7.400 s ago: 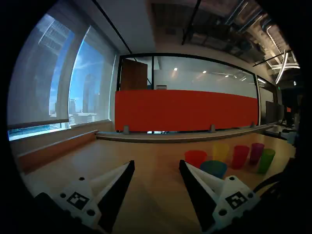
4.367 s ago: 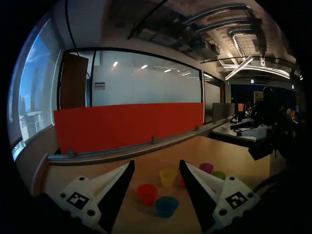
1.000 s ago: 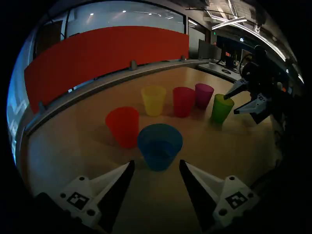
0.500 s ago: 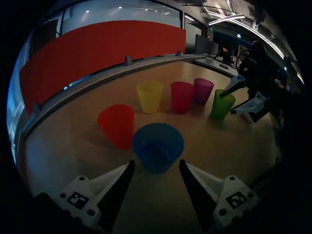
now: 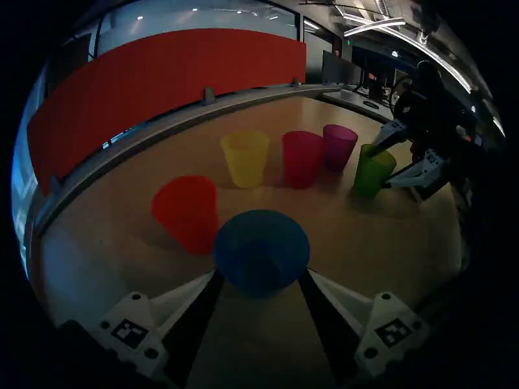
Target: Pour water
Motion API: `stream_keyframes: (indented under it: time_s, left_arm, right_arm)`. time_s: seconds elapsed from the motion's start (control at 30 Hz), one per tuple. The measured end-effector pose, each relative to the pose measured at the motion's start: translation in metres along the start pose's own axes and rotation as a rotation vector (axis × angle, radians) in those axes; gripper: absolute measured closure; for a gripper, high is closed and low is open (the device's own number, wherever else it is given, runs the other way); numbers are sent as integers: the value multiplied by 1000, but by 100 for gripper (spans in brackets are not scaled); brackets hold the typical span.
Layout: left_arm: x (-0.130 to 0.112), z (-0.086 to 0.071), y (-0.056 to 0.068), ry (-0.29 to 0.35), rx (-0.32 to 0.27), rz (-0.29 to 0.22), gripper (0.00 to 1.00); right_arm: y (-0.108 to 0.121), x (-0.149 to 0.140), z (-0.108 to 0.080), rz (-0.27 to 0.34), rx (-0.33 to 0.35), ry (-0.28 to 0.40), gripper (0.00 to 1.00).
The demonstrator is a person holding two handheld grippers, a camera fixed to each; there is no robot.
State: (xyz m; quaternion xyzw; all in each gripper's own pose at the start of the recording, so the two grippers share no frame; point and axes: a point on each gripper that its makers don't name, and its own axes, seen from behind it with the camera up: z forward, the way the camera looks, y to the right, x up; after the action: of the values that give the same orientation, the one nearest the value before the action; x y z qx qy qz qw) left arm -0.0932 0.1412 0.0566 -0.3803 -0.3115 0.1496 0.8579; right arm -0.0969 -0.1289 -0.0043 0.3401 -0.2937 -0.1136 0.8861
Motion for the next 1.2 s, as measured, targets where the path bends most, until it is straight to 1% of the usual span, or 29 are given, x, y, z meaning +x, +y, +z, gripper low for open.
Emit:
stream_keyframes:
  time_s: [0.2, 0.5, 0.9, 1.2]
  left_arm:
    - [2, 5, 1, -2, -7, 1, 15]
    - [9, 9, -1, 7, -8, 0, 15]
    - [13, 12, 0, 22, -22, -56, 15]
    - [15, 15, -2, 29, -5, -65, 16]
  right_arm:
    - [2, -1, 1, 4, 2, -2, 0]
    - [1, 2, 4, -2, 5, -4, 0]
    - [0, 2, 7, -1, 5, -6, 0]
    - [0, 0, 7, 1, 9, -7, 0]
